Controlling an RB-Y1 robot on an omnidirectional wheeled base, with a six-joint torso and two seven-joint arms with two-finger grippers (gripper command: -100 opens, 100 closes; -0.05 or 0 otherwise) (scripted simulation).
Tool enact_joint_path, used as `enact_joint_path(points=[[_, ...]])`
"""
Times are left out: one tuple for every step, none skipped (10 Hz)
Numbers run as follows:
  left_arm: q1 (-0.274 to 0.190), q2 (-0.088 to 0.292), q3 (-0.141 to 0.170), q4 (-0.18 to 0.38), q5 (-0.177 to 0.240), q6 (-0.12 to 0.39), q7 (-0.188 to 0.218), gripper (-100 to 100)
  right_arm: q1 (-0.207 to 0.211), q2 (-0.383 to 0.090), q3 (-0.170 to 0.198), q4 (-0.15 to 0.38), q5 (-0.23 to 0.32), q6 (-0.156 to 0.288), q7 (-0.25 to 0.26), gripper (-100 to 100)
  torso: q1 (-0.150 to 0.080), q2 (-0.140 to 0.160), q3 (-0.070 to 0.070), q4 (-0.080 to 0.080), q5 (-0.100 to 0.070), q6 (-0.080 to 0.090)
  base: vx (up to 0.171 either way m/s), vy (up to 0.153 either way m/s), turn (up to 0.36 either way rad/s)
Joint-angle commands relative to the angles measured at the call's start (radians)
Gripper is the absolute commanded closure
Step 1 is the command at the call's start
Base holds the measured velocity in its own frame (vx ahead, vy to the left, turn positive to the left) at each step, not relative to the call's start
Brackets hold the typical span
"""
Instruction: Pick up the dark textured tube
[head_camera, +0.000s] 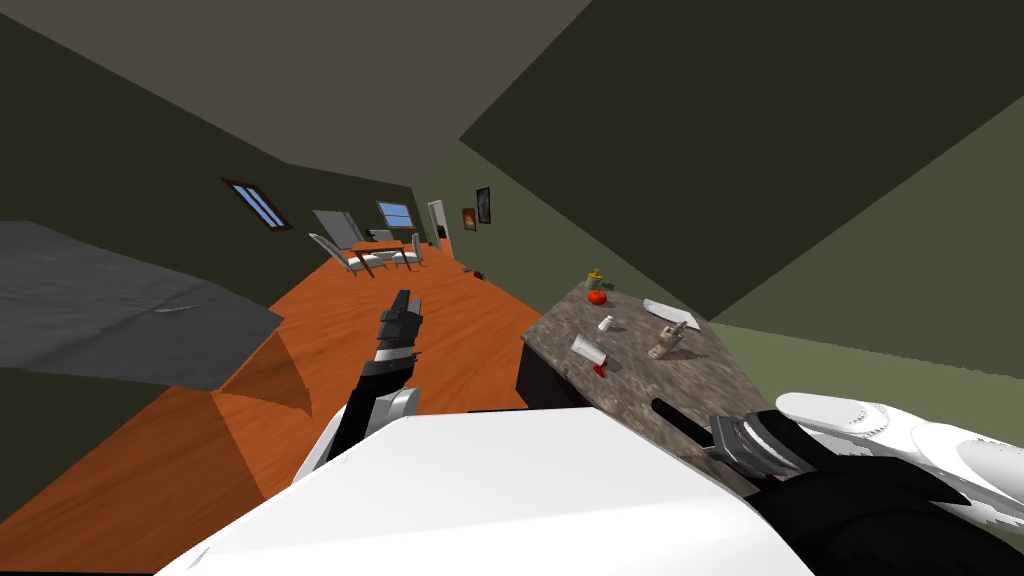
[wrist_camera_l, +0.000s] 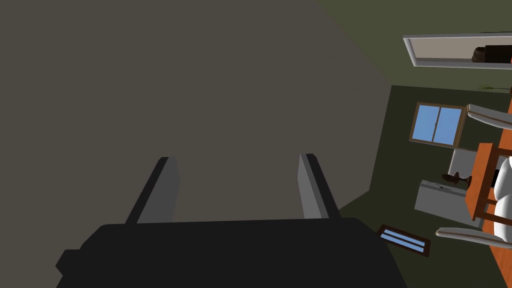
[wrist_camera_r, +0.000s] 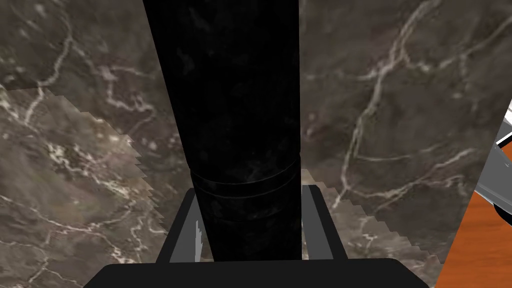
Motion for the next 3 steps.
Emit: enact_joint_path(points=[[0.0, 0.0, 0.0, 0.0, 0.0, 0.0, 0.0, 0, -0.001, -0.03, -0.007, -0.009, -0.011, -0.016, -0.005, 100, 0.0, 0.0, 0.0, 0.0, 0.0, 0.0, 0.01, 0.012, -0.042], [0.0, 0.0, 0.0, 0.0, 0.0, 0.0, 0.0, 0, -0.002, -0.018, -0.005, -0.004, -0.007, -0.011, -0.005, 100, 0.0, 0.0, 0.0, 0.0, 0.0, 0.0, 0.0, 0.0, 0.0], [0.0, 0.0, 0.0, 0.0, 0.0, 0.0, 0.0, 0, -0.002, -0.021, -0.006, -0.005, -0.008, -0.014, -0.005, 0, -0.001, 0.001, 0.0, 0.0, 0.0, 0.0, 0.0, 0.0, 0.0]])
